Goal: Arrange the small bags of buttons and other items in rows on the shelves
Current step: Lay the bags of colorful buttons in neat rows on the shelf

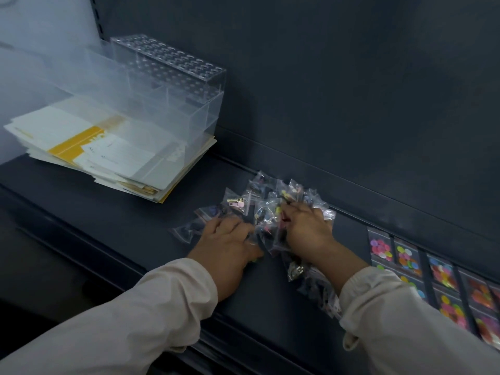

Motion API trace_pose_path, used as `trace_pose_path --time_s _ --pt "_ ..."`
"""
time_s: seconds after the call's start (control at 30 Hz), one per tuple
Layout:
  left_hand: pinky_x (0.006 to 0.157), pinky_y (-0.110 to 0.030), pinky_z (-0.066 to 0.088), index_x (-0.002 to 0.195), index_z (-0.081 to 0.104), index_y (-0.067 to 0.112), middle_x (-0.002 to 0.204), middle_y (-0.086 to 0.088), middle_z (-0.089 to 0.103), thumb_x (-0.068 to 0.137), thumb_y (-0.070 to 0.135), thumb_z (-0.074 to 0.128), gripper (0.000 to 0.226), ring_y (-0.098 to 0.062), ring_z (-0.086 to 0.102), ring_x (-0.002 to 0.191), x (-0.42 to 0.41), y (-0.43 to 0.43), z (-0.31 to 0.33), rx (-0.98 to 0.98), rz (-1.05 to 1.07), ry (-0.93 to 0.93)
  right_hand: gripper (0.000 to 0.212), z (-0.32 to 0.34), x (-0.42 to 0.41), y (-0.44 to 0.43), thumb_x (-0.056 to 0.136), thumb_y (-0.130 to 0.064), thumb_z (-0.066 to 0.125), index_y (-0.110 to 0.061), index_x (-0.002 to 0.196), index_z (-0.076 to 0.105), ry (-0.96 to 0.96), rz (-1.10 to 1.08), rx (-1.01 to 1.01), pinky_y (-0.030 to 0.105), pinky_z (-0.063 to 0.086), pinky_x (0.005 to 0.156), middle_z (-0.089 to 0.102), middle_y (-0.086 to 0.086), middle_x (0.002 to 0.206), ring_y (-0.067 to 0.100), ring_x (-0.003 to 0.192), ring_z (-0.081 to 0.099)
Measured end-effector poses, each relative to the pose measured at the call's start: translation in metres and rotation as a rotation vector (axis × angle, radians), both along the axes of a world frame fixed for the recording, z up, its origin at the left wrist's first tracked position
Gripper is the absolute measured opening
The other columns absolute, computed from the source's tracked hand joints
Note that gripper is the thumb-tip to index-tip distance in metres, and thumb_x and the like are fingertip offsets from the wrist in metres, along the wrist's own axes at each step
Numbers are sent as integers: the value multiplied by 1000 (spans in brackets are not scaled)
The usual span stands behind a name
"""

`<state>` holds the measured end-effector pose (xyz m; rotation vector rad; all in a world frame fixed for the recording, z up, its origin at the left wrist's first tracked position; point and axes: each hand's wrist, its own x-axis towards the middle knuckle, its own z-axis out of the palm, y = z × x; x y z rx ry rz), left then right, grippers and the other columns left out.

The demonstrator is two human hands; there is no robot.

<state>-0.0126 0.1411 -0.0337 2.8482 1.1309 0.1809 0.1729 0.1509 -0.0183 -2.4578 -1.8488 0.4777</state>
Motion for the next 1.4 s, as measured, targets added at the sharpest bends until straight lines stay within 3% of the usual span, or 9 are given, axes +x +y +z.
trace_pose_path --time_s 0.07,0.2,0.33,0.43,0.7,0.87,1.07,1.17,1.4 --pt "92 -42 39 108 63 40 112 4 56 72 31 68 37 -25 52 109 0 0 3 15 38 2 55 -3 3 3 92 -23 48 -33 144 32 25 7 29 39 23 111 28 -4 151 25 135 24" --pt "95 -36 35 134 41 30 122 0 42 90 40 47 45 -24 41 116 2 3 -4 -60 145 -24 44 -3 -1 3 87 -25 62 -22 130 53 202 20 127 20 38 89 51 2 123 19 108 51" --pt "89 -34 39 124 52 28 120 -1 43 92 33 47 33 -24 43 114 4 5 -2 -119 123 -52 13 -5 -6 2 83 -14 65 -23 92 63 414 -71 147 23 45 70 60 -7 82 14 80 59" --pt "86 -32 43 111 59 25 116 0 47 91 25 47 24 -22 47 108 2 6 -1 -172 109 -116 20 -4 -5 2 80 -1 65 -20 78 60 641 -148 204 22 50 61 62 -5 72 12 68 59" --pt "62 -5 40 67 59 24 80 5 60 80 6 67 24 -9 57 72 -2 15 8 -590 455 -770 26 9 4 -4 78 11 61 -15 82 64 1139 -292 292 30 46 66 62 6 80 20 75 57" --pt "73 -30 52 67 61 8 65 -8 59 85 9 63 18 -18 56 65 2 15 22 -990 583 -1193 16 18 5 -15 86 1 59 -12 76 62 1277 -344 300 23 46 60 63 0 71 10 62 56" --pt "85 -35 52 86 62 23 94 3 64 76 -2 69 28 -18 61 91 8 8 27 -908 545 -1121 40 22 3 -28 79 15 57 -19 100 60 1338 -368 272 26 48 67 62 4 100 14 82 61" --pt "90 -38 51 100 57 25 103 -2 63 77 -8 66 41 -20 60 99 15 3 31 -942 545 -1125 42 31 2 -40 79 19 54 -15 102 60 1413 -353 253 24 53 60 64 5 87 11 68 64" --pt "77 -40 54 73 60 13 84 -10 61 82 -10 55 26 -25 59 82 38 -16 44 -1153 565 -1119 29 46 9 -77 81 17 52 -11 78 58 1442 -367 268 28 52 62 62 6 70 18 66 60"
